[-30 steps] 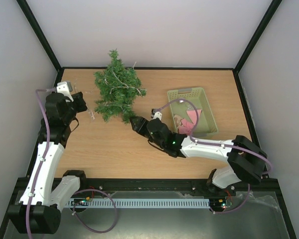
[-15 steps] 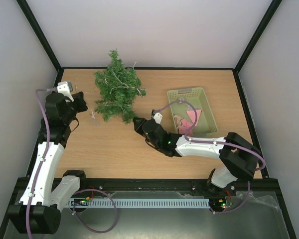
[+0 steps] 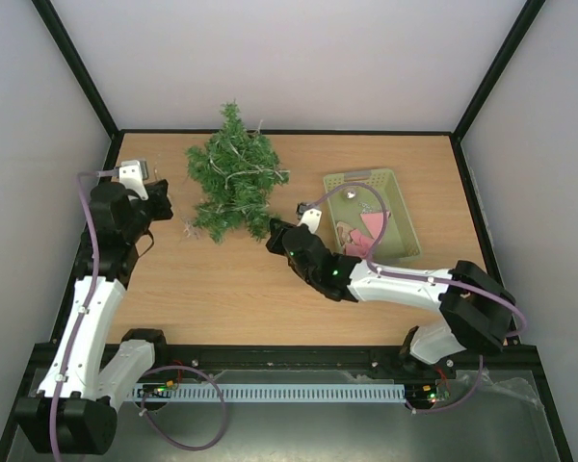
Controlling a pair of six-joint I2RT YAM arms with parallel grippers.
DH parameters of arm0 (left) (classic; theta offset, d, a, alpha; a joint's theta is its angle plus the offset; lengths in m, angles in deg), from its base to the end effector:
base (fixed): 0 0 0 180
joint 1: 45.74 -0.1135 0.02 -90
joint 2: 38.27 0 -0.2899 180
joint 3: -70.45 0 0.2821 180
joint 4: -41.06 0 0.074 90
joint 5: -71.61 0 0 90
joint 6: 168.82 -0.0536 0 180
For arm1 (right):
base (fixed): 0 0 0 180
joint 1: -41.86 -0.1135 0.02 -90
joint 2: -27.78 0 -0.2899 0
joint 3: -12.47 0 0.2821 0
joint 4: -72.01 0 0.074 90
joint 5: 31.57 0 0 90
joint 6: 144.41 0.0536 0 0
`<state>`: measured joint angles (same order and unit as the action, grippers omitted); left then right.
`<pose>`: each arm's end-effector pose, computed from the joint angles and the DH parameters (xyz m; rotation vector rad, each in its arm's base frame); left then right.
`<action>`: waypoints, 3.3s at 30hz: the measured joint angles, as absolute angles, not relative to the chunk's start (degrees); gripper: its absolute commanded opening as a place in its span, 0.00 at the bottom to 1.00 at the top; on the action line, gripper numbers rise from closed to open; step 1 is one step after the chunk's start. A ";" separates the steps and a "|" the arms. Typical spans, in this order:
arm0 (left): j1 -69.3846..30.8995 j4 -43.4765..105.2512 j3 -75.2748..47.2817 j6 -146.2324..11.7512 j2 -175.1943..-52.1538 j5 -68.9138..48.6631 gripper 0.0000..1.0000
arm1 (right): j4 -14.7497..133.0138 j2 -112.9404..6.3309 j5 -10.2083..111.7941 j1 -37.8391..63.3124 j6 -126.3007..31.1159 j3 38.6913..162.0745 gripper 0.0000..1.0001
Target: Decorate the small christmas tree
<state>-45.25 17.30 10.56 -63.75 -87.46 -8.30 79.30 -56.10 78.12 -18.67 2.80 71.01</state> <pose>0.2311 -0.0114 0.3566 -0.1034 1.8060 -0.3519 0.1940 0.3066 0.2424 0.1940 2.0072 1.0636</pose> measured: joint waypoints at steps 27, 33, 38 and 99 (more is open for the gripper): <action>-42.43 12.95 15.04 -76.36 -80.11 -3.86 0.02 | 78.89 -53.28 66.05 -5.66 -32.04 70.90 0.02; -42.37 13.80 16.57 -79.49 -76.88 -4.52 0.03 | 78.89 -53.28 62.97 -3.85 -37.30 71.21 0.02; -42.37 14.52 16.55 -81.34 -77.12 -3.19 0.02 | 78.49 -53.41 60.72 -2.67 -40.56 71.97 0.02; -37.93 14.59 22.64 -96.08 -85.05 11.17 0.37 | 77.07 -60.45 51.56 4.67 -59.12 82.29 0.30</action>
<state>-37.93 14.59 22.64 -96.08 -85.05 11.17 77.07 -60.45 51.56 4.67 -59.12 82.29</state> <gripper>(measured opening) 0.257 0.239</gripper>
